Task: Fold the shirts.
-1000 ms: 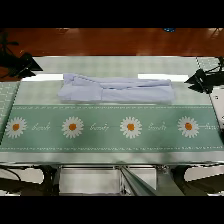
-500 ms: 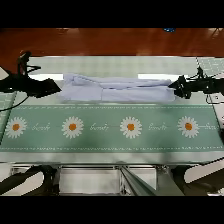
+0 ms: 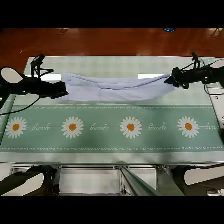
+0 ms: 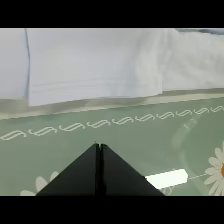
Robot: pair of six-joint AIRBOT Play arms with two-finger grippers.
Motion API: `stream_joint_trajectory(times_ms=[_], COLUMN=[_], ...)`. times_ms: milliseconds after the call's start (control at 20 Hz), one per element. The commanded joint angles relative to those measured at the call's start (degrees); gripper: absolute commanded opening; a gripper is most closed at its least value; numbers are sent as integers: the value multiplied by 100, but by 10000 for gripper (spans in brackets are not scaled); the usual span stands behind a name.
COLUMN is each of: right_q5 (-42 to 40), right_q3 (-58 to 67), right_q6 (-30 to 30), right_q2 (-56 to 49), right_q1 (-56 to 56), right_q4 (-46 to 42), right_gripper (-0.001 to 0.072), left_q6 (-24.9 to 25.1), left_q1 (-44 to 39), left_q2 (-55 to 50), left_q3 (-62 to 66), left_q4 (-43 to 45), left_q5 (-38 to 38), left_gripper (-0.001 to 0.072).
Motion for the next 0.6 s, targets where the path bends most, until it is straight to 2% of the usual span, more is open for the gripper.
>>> stream_joint_trajectory(times_ms=[0, 50, 200, 400, 550], right_q5=[286, 286, 367, 970, 1154], right_q3=[-577, -992, -2100, -2730, -2734], right_q6=[98, 94, 109, 557, 935], right_q2=[1484, 2092, 3856, 5755, 6566], right_q1=[22, -15, -94, -94, -92], right_q4=[-1104, -1191, -1198, -1161, -1156], right_gripper=[28, 28, 28, 28, 28], left_q6=[199, 361, 398, 199, -76], left_q1=[-387, -673, -1744, -2983, -3729], left_q2=[-59, -144, -791, -2192, -3213], left_q3=[0, 4, 417, 1932, 3141], left_q4=[-619, -887, -1040, -1043, -1233], left_q5=[122, 269, 813, 741, 435], left_gripper=[18, 17, 17, 17, 17])
